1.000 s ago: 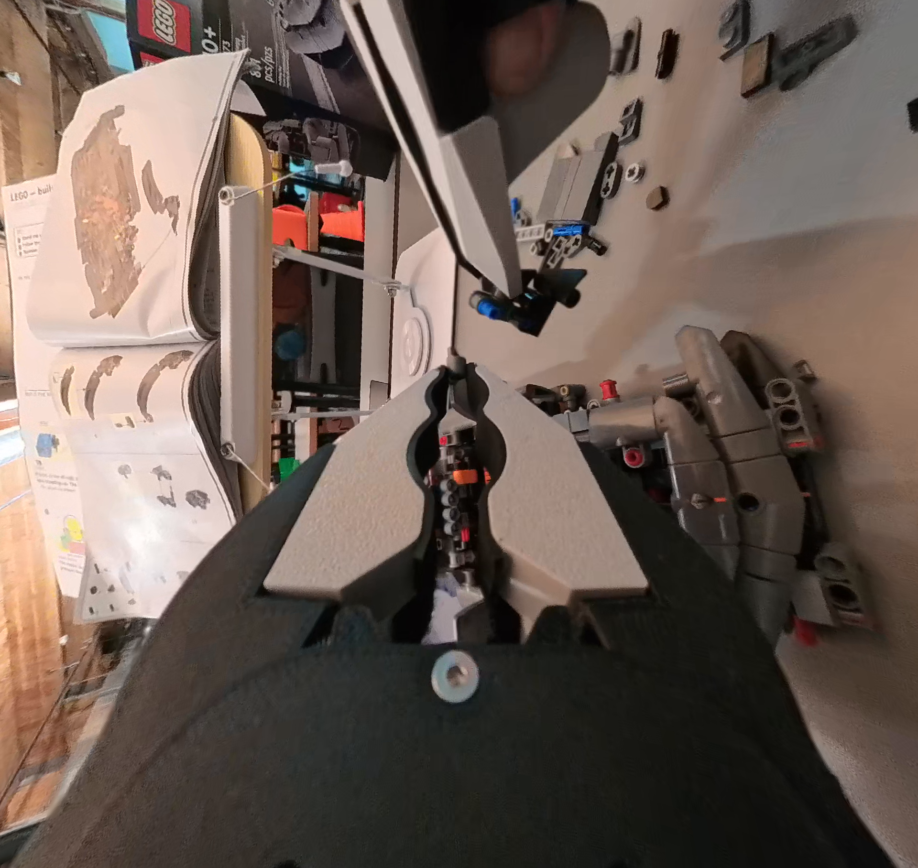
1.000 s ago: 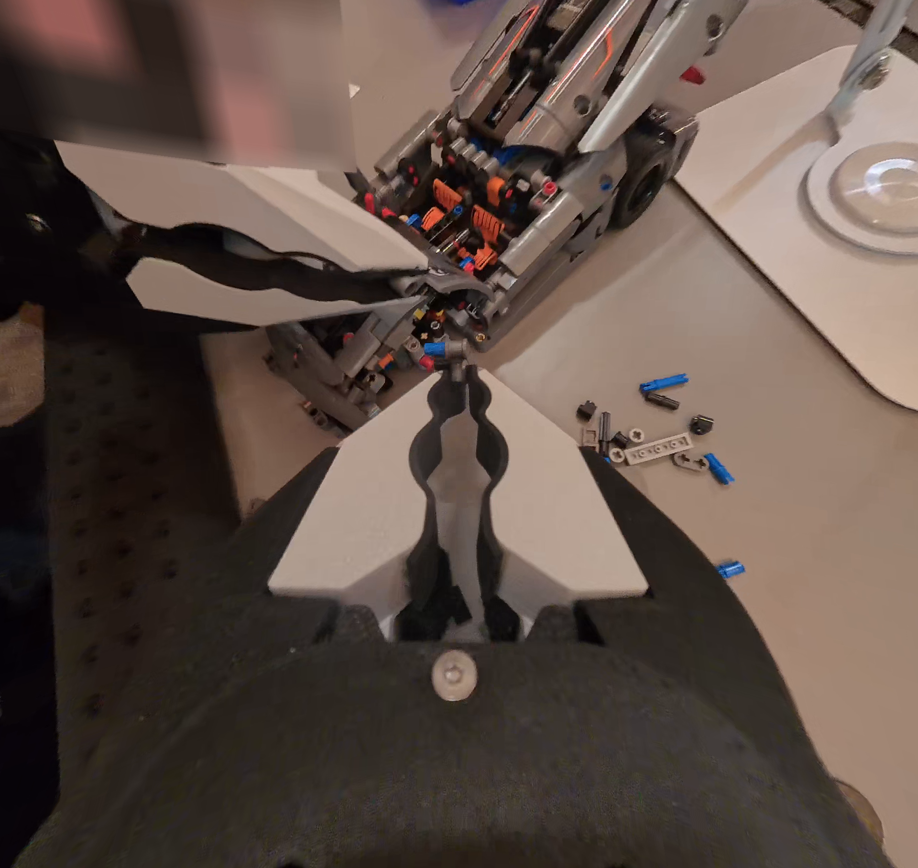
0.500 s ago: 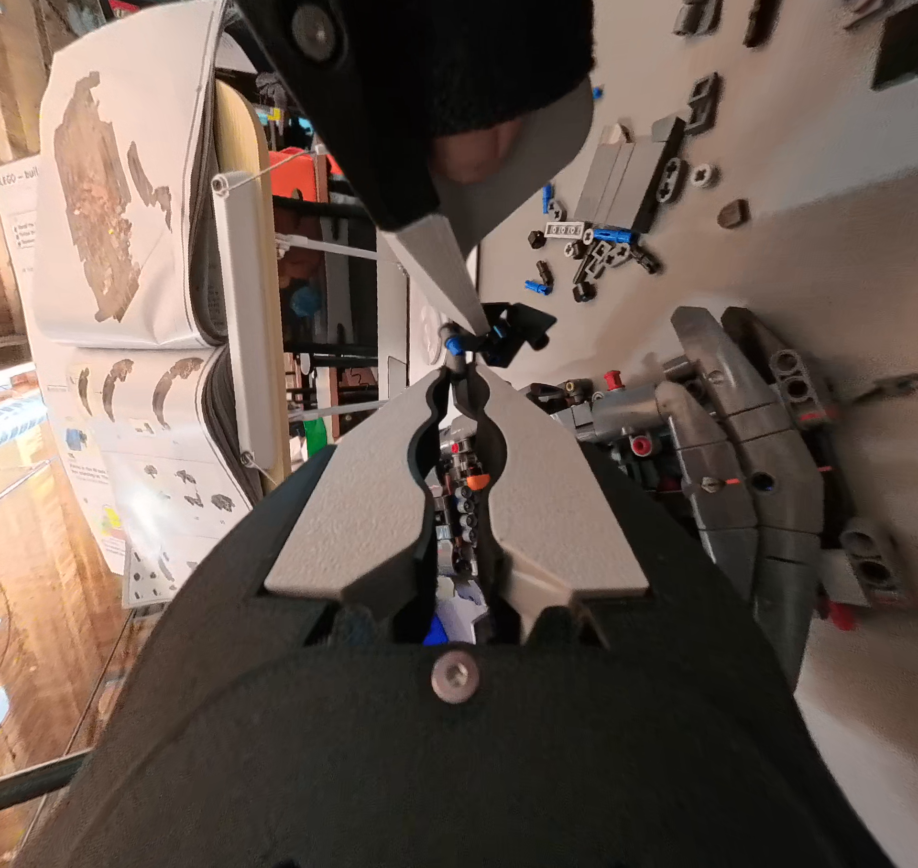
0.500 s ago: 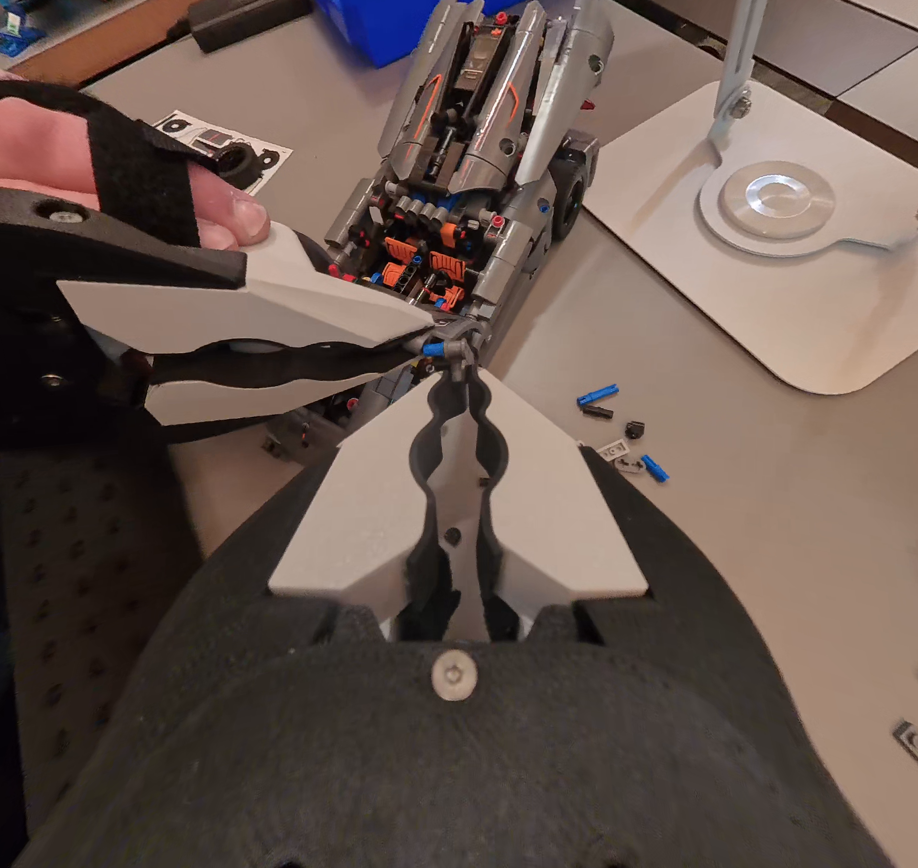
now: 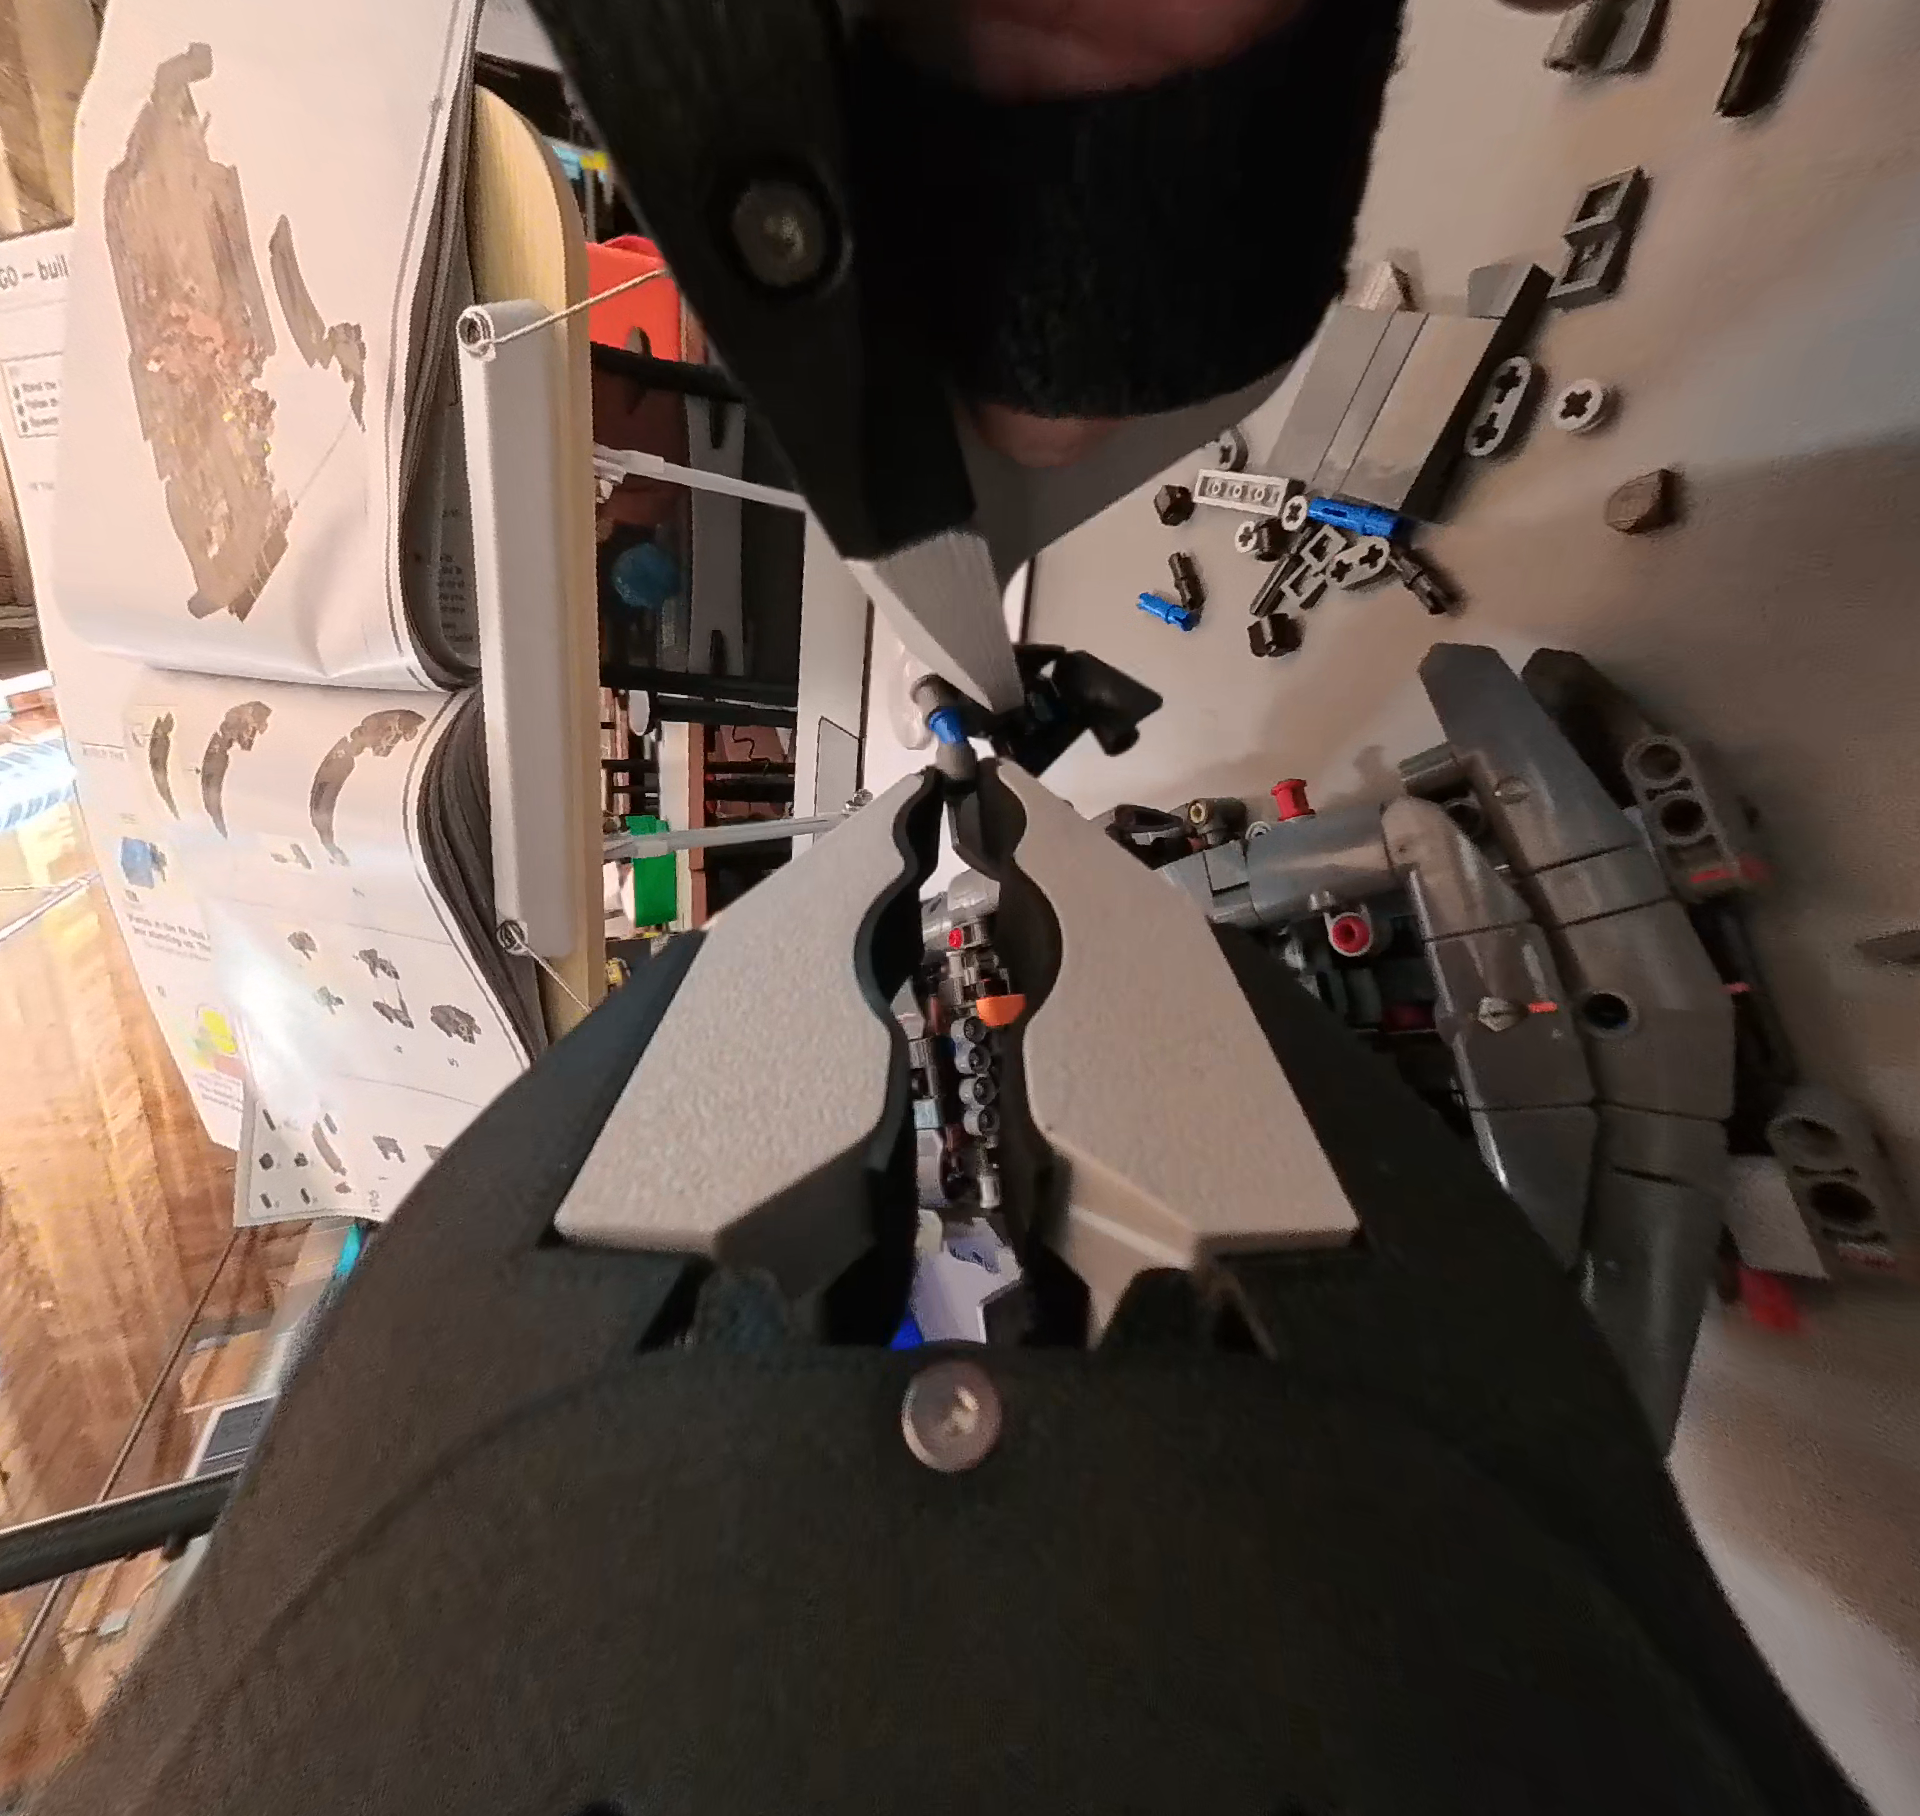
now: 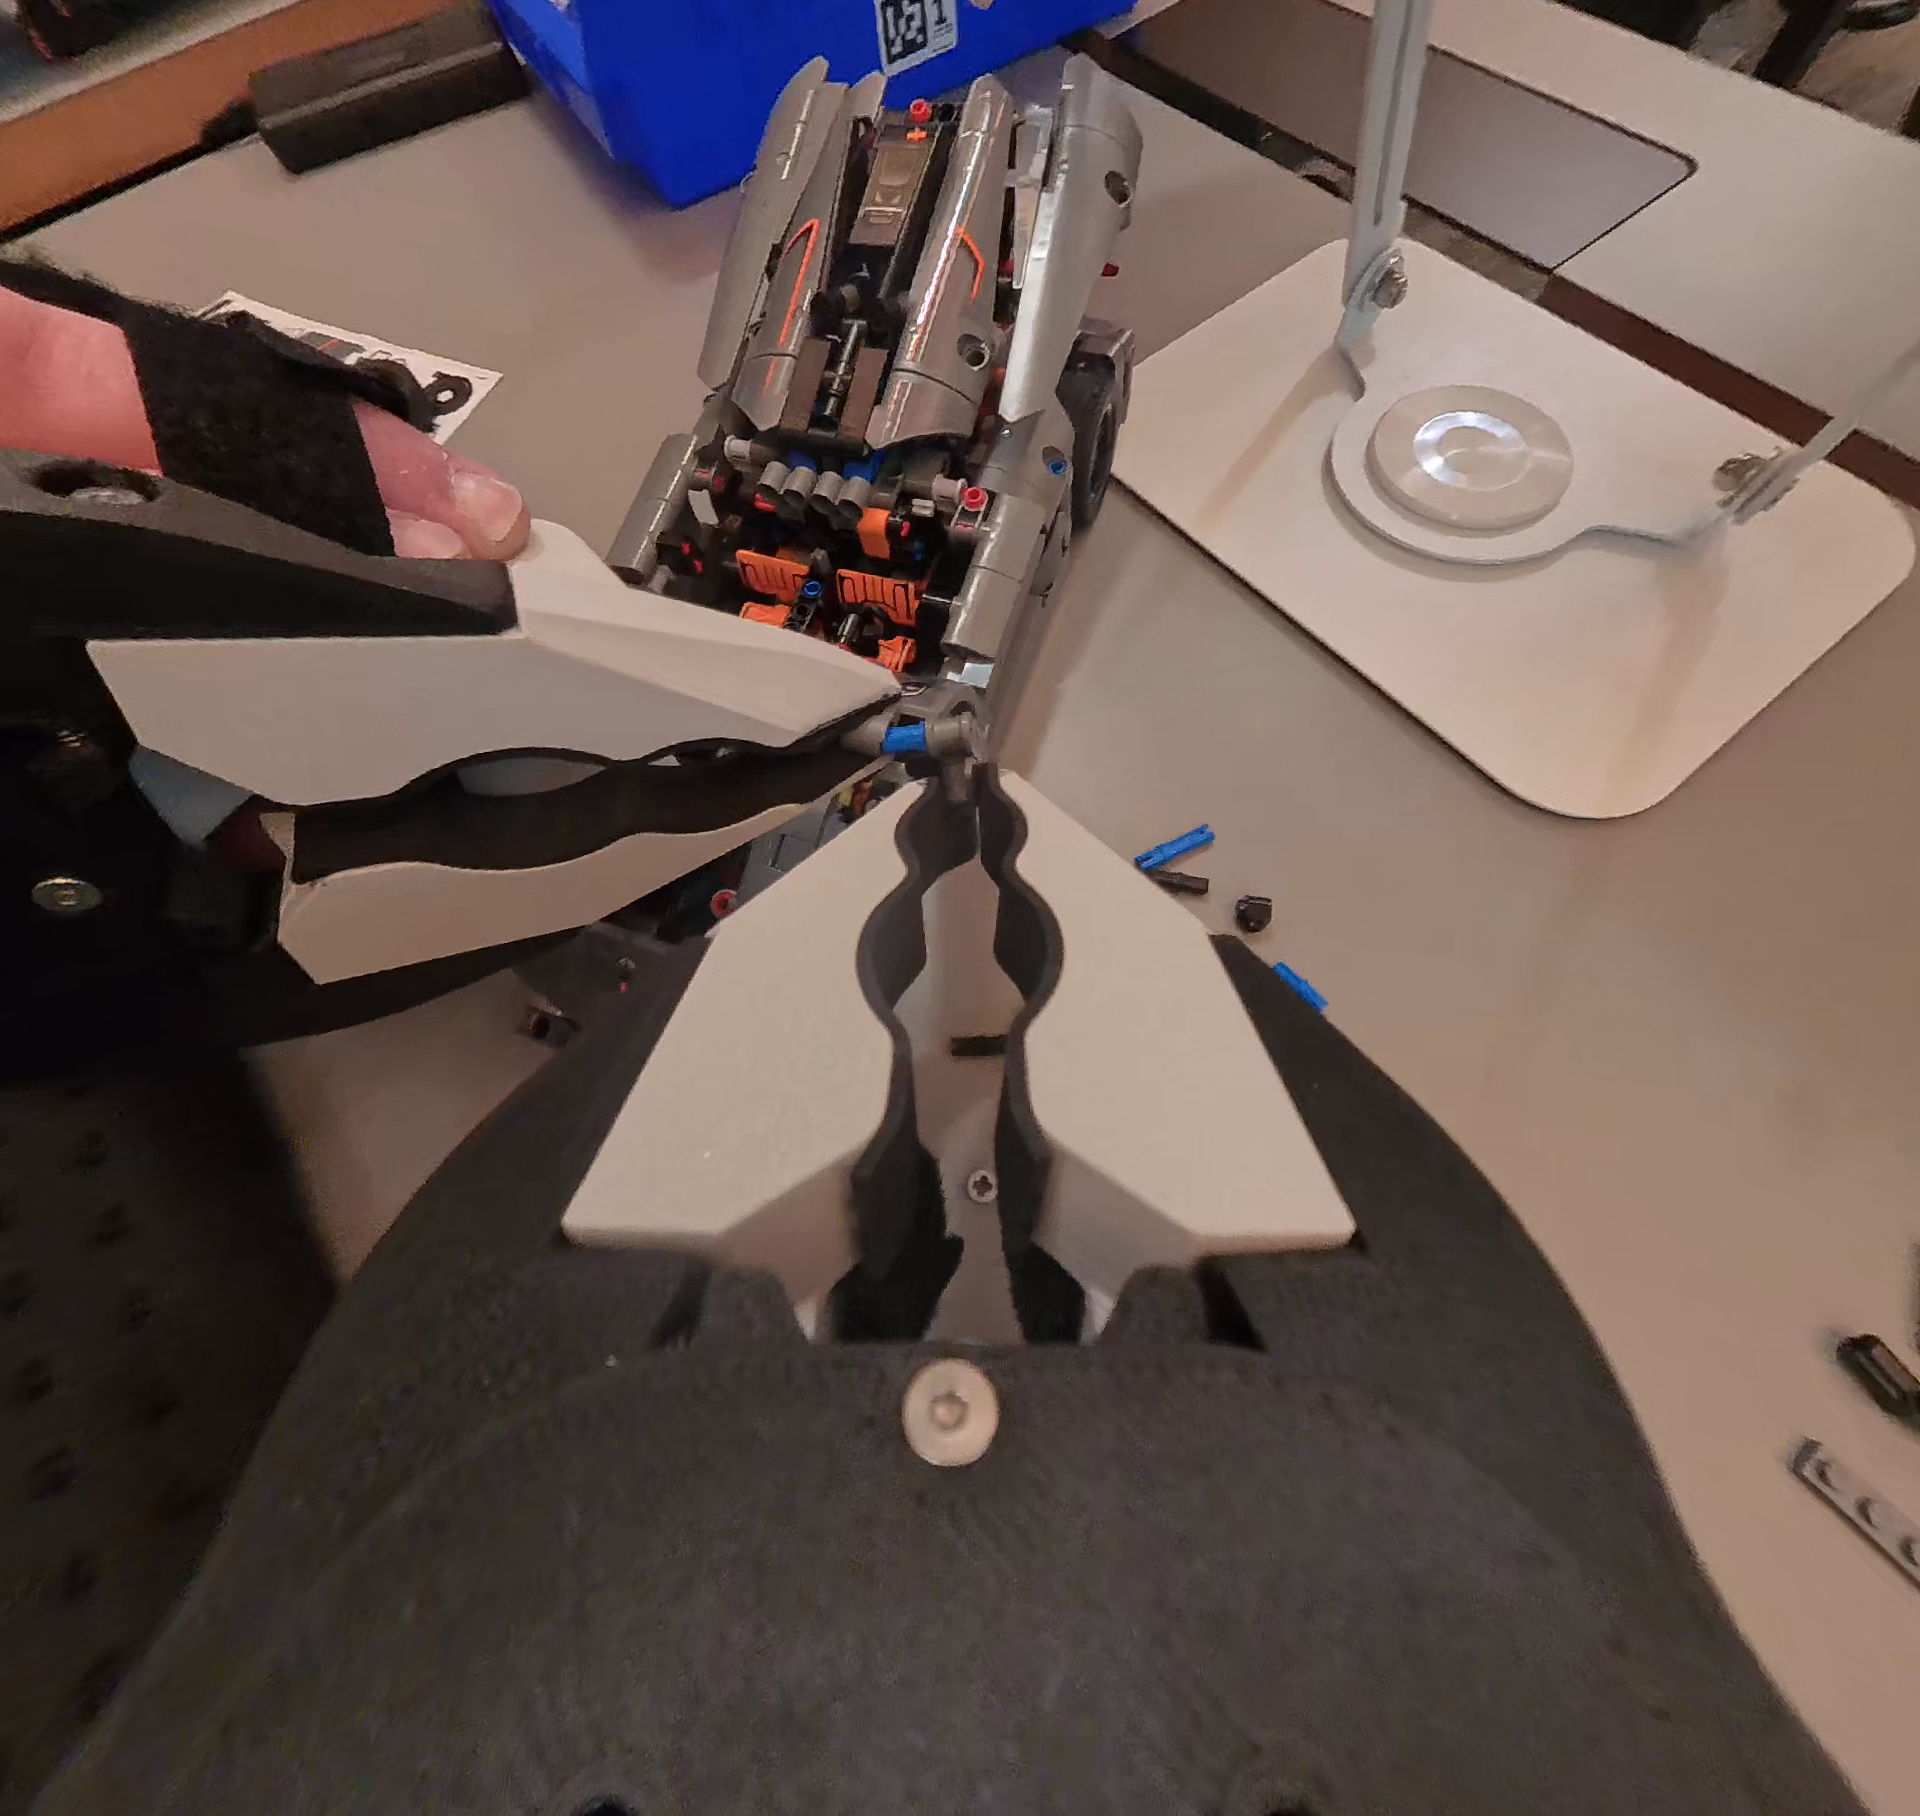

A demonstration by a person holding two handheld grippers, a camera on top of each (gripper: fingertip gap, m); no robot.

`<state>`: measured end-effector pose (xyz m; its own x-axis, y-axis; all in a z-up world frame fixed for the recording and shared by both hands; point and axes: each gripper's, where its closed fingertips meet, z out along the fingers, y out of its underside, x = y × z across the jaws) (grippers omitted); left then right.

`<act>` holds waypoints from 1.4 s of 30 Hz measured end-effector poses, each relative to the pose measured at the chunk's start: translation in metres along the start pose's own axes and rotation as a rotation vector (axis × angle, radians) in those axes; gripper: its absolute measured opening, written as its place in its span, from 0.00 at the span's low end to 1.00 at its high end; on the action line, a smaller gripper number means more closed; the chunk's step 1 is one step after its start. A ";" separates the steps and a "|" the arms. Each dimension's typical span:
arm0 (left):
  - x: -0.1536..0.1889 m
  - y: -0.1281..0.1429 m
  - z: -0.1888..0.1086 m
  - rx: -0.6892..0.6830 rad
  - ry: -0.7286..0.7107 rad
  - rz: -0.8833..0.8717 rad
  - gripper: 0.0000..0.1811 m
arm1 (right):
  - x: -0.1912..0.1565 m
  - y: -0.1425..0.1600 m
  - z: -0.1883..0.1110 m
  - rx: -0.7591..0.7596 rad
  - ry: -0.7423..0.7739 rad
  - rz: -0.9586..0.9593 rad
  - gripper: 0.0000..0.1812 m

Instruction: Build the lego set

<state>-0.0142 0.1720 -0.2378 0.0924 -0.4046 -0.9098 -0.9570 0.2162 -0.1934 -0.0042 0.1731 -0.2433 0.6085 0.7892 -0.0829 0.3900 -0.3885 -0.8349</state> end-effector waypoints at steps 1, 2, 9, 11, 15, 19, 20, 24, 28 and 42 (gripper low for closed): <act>0.000 0.000 0.000 0.000 0.001 -0.001 0.02 | 0.001 0.000 0.000 0.003 0.006 0.003 0.02; -0.001 0.000 0.001 -0.001 0.002 -0.012 0.02 | 0.001 -0.001 -0.001 0.007 0.017 0.002 0.02; -0.002 0.002 0.002 -0.002 0.004 -0.025 0.02 | 0.000 -0.006 -0.002 0.080 0.005 0.020 0.02; -0.001 0.001 0.003 -0.002 0.000 -0.018 0.02 | -0.001 -0.009 -0.002 0.105 -0.022 0.035 0.05; -0.002 0.001 0.002 0.006 0.005 -0.025 0.02 | 0.002 -0.009 -0.003 0.121 -0.034 0.036 0.01; -0.002 0.002 0.002 0.002 0.002 -0.025 0.02 | 0.002 -0.009 -0.001 0.125 -0.043 0.020 0.01; -0.002 0.002 0.002 0.004 0.004 -0.026 0.02 | 0.001 -0.009 -0.001 0.123 -0.042 0.024 0.01; -0.001 0.001 0.002 0.005 -0.001 -0.029 0.02 | 0.001 -0.006 0.000 0.114 -0.031 0.042 0.01; -0.002 0.001 0.002 0.003 -0.019 -0.019 0.02 | 0.001 -0.005 0.001 0.124 -0.045 0.100 0.01; -0.003 0.002 0.002 -0.026 -0.071 0.047 0.02 | -0.001 -0.005 0.004 0.088 -0.006 0.055 0.01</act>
<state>-0.0157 0.1760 -0.2360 0.0660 -0.3305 -0.9415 -0.9674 0.2101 -0.1416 -0.0099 0.1759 -0.2416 0.6233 0.7706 -0.1334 0.2935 -0.3886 -0.8734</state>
